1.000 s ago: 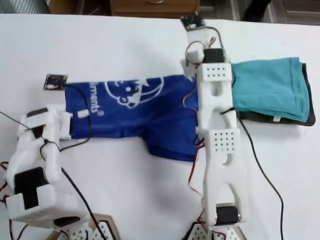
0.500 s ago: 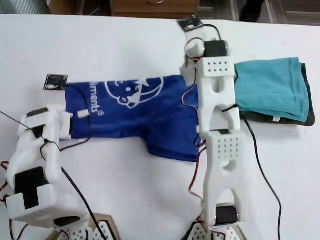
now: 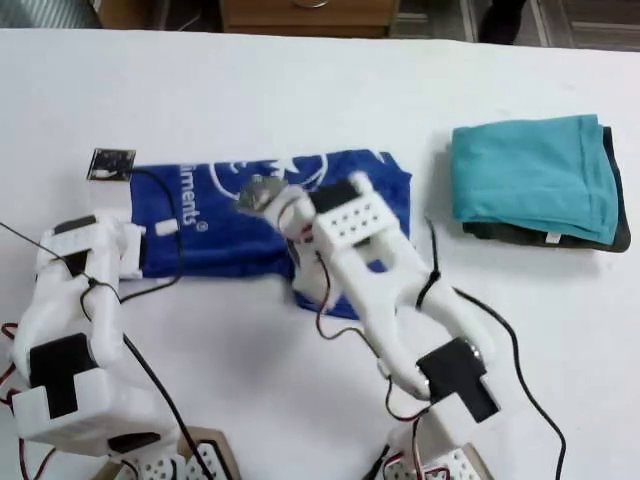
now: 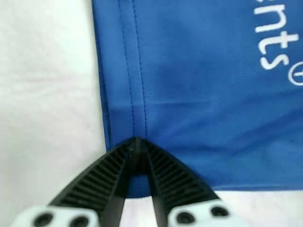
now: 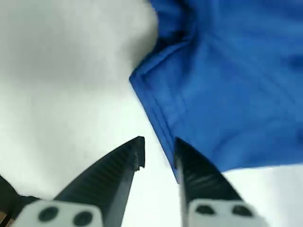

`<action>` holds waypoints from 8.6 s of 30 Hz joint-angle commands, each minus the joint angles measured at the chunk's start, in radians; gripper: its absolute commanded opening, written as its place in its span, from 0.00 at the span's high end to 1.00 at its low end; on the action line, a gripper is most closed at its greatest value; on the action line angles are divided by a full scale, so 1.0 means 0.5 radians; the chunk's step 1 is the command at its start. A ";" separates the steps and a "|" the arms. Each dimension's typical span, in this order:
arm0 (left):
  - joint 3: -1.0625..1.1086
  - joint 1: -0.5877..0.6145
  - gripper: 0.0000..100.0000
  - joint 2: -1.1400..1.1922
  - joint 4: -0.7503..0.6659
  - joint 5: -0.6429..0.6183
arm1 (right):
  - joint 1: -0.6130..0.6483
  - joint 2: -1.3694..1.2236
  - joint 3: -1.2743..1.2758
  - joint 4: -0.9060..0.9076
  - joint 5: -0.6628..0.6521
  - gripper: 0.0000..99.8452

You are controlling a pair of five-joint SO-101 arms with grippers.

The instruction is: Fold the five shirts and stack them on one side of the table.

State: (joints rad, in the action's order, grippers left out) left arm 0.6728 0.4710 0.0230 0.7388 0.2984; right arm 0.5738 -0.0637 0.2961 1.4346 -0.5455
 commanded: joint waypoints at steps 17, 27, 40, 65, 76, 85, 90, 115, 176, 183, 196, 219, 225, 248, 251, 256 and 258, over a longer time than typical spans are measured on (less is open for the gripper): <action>-0.008 0.028 0.97 0.000 -0.031 -0.012 | -0.072 0.081 0.494 -0.474 -0.319 0.79; -0.008 0.028 0.97 0.000 -0.031 -0.012 | -0.281 -0.391 0.310 -0.471 -0.562 0.79; -0.008 0.028 0.97 0.000 -0.031 -0.015 | -0.364 -0.499 -0.298 -0.051 -0.565 0.98; -0.008 0.028 0.97 0.000 -0.031 -0.015 | -0.118 -0.446 -0.206 -0.020 -0.546 0.79; -0.008 0.028 0.97 0.000 -0.031 -0.015 | -0.137 -0.446 0.190 -0.327 -0.546 0.79; -0.008 0.028 0.97 0.000 -0.031 -0.015 | -0.137 -0.446 0.242 -0.391 -0.546 0.79; -0.008 0.028 0.97 0.000 -0.031 -0.015 | -0.137 -0.450 0.242 -0.394 -0.546 1.00; -0.008 0.028 0.97 0.000 -0.031 -0.015 | -0.127 -0.192 0.138 -0.170 -0.546 0.76; -0.008 0.028 0.97 0.000 -0.031 -0.015 | -0.483 -1.198 -1.915 0.235 -0.525 0.98; -0.008 0.028 0.97 0.000 -0.031 -0.015 | -0.548 -1.533 -2.510 0.397 -0.522 0.85; -0.008 0.028 0.97 0.000 -0.031 -0.015 | -0.806 -1.735 -3.409 0.618 -0.034 0.93; -0.008 0.028 0.97 0.000 -0.031 -0.015 | -0.453 -0.397 -0.758 0.041 0.203 0.98; -0.008 0.028 0.97 0.000 -0.031 -0.015 | -0.459 -0.397 -0.608 -0.318 0.203 0.98; -0.008 0.028 0.97 0.000 -0.031 -0.015 | -0.367 -0.787 -1.025 -1.100 0.215 0.98; -0.008 0.028 0.97 0.000 -0.031 -0.015 | -0.296 -0.836 -1.083 -1.097 0.215 0.98; -0.008 0.028 0.97 0.000 -0.031 -0.015 | -0.226 -0.984 -1.120 -1.106 0.206 0.98; -0.008 0.028 0.97 0.000 -0.031 -0.015 | -0.219 -1.063 -1.148 -1.106 0.203 0.98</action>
State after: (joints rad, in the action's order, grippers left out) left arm 0.6728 0.4710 0.0261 0.7357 0.2984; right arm 0.4542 -0.5777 -0.2240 0.8930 -0.4457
